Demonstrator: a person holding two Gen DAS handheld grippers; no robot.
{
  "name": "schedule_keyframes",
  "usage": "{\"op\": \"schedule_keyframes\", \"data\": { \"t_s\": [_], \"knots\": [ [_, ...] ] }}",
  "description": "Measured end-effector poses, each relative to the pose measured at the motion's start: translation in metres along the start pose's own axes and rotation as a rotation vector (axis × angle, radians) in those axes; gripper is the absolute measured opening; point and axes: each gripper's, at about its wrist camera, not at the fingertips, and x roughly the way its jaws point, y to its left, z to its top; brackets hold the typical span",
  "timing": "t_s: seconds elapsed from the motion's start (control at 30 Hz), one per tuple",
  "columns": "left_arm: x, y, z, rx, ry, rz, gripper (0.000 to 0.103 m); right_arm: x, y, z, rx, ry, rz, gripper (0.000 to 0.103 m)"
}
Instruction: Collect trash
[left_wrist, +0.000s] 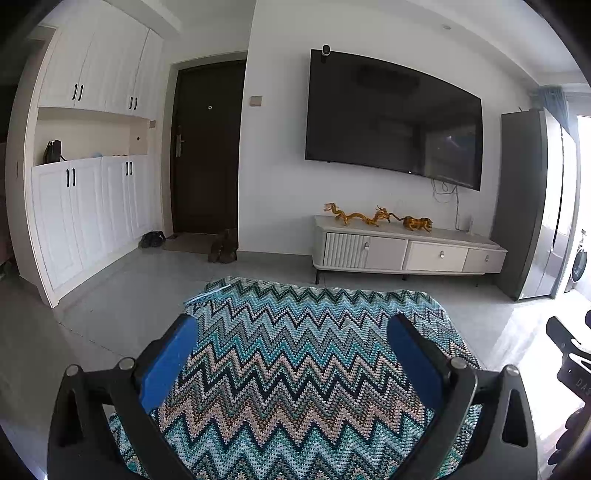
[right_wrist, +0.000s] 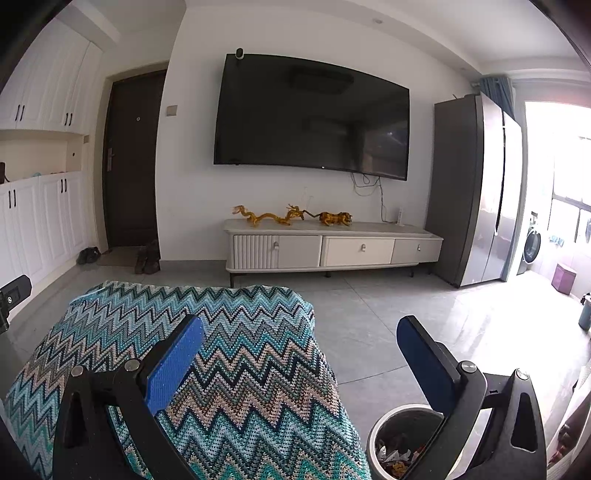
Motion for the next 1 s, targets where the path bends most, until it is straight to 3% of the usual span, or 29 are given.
{"op": "schedule_keyframes", "data": {
  "t_s": [1.0],
  "knots": [
    [-0.007,0.013,0.001,-0.012,0.01,0.024,0.103,-0.005,0.004,0.001,-0.001,0.0,0.0,0.103]
  ]
}}
